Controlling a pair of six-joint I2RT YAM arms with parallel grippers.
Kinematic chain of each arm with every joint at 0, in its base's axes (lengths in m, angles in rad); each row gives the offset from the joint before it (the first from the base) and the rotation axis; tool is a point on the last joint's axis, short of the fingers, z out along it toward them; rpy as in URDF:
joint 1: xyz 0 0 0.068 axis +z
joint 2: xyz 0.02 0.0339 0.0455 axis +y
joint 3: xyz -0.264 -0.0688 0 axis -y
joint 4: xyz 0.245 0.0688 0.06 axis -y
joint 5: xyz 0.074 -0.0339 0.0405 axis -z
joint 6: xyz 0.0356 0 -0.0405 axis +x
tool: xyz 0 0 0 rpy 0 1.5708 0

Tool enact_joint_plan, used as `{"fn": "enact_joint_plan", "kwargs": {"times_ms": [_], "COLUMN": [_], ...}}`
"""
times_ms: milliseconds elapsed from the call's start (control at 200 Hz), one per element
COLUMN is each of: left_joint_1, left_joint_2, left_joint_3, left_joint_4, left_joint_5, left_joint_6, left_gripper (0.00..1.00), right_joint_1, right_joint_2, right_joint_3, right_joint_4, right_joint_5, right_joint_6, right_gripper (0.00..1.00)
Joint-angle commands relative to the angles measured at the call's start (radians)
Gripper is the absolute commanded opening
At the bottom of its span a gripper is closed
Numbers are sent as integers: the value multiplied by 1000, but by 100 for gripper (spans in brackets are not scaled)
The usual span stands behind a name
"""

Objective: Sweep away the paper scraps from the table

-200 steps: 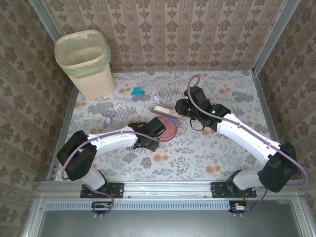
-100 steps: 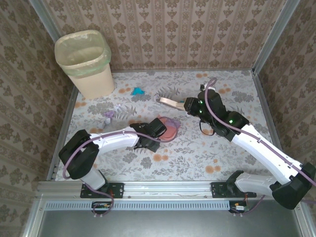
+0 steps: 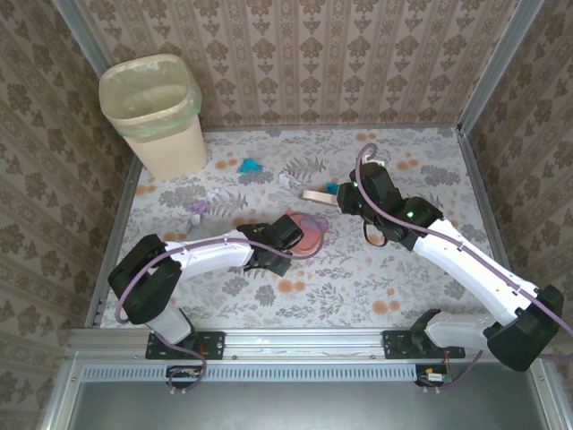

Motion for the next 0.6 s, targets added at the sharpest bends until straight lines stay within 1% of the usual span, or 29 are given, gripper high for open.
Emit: {"fn": "enact_joint_plan", "kwargs": {"times_ms": [0,65,210,310,480,595], "left_joint_1": [-7,-8,-10,-14,-18,-19], "left_joint_2": [4,5,15,19,14,6], "left_joint_3": [7,4,2,2,-5,-11], "left_joint_4": [-11,-8,-4,-1,5,13], "left_joint_5": [-26,-26,-34,-42,-63,-77], "left_joint_6": [16,18,18,18,15,12], "left_gripper": [0,0,0,0,0,0], "right_joint_1": [4,5,10,10,36,58], "right_joint_2": [32,58,109,157,231,239], "right_joint_3": [53,74,87,119,205,229], "right_joint_4": [6,-15,-4,-37,-147,-155], "right_joint_5": [-13,-16,-31,-54,-135,-196], "right_joint_6": [-12,-11,-9,-12,-37,-41], "right_gripper": [0,0,0,0,0,0]}}
